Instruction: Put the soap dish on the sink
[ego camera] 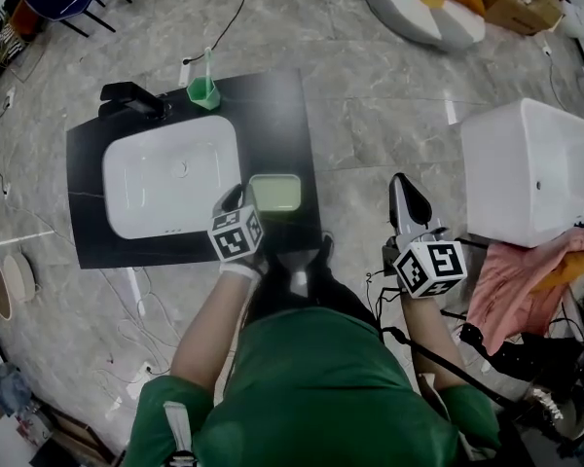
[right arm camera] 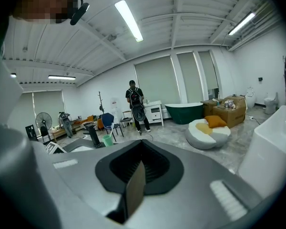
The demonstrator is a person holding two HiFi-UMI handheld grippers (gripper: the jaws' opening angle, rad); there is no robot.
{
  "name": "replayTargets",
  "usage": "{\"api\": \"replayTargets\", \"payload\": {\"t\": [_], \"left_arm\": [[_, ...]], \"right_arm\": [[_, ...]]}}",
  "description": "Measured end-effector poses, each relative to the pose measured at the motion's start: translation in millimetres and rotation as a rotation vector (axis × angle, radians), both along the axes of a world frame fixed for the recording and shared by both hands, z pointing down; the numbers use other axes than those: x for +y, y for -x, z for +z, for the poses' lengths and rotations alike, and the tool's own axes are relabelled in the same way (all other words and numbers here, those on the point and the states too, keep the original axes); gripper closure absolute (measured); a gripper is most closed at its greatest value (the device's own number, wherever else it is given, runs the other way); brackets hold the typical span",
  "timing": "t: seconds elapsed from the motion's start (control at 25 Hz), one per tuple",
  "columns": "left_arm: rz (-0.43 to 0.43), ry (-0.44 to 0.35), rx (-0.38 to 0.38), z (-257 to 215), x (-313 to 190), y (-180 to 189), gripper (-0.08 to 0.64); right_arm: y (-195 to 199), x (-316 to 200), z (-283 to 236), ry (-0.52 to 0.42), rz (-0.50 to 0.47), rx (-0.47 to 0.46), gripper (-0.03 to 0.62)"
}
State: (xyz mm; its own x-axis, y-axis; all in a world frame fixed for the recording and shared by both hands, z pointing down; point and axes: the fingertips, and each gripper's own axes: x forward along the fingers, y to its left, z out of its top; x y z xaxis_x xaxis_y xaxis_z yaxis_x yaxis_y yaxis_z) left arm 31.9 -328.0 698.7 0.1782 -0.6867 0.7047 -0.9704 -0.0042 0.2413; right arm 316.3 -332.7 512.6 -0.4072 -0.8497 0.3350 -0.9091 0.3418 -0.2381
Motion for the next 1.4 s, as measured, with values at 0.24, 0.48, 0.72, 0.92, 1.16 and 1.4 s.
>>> {"api": "replayTargets", "payload": {"t": [0.24,0.48,0.72,0.92,1.16,1.4], "left_arm": [[-0.019,-0.154,-0.003,-72,-11,24,0.495],[0.025,-0.380,-0.001,-180,-23,39,0.495],[0.111,-0.604,-0.034,-287,-18,28,0.497],[0.127,-0.695,-0.042,-338,-12,26,0.497],[0.120,-0.782,-0.065,-385,-6,25,0.497],[0.127,-0.869,-0.139,-425,-4,24,0.497]], "right_arm": [[-1,0,-33,-0.061,0.009,-0.013,0.601],[6,-6,-71,-0.139,0.011,-0.023,0.601],[25,-6,-120,-0.244,-0.032,-0.050,0.600],[39,-6,-156,-0.322,-0.061,-0.062,0.600],[47,-4,-195,-0.401,-0.081,-0.051,0.600],[50,-6,-219,-0.460,-0.103,-0.049,0.600]]}}
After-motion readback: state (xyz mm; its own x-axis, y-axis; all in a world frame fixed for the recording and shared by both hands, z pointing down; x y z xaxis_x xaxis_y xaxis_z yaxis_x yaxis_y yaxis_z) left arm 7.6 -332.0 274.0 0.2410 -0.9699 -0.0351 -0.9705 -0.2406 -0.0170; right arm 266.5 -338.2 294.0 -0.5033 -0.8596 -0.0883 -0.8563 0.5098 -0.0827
